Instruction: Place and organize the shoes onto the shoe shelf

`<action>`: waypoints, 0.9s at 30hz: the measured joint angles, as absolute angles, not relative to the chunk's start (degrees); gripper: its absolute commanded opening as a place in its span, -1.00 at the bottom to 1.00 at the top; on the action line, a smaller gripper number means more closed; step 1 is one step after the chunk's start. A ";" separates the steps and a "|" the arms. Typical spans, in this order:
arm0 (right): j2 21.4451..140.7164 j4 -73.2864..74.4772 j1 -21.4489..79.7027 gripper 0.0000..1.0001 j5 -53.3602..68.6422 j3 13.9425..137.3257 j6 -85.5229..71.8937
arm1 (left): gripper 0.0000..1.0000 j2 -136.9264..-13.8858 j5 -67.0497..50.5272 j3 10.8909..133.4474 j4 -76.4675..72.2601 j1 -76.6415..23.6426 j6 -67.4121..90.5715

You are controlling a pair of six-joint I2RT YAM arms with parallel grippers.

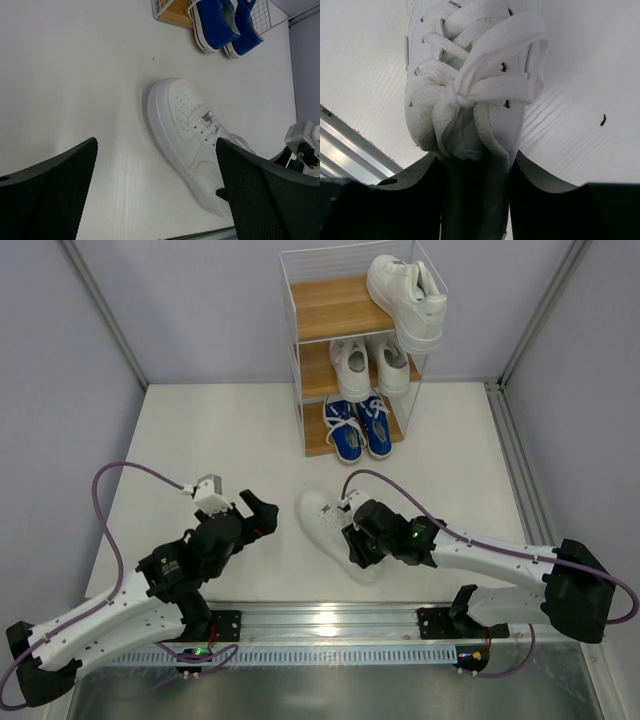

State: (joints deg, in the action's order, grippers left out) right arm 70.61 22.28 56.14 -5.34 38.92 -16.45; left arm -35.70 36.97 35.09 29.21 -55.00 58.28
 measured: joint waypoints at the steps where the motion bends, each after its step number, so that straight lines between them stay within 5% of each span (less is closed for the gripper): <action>1: 69.30 23.62 56.16 -0.92 -5.39 39.11 -16.08 | 0.99 -35.73 36.97 35.09 29.21 -55.00 58.28; 11: 60.90 35.75 54.74 -0.92 -8.64 52.71 -11.27 | 0.99 -34.92 37.10 35.09 29.98 -55.00 58.26; 27: 70.63 48.69 46.87 -0.92 -18.52 102.02 -0.38 | 0.99 -31.70 37.98 35.11 31.59 -55.00 57.89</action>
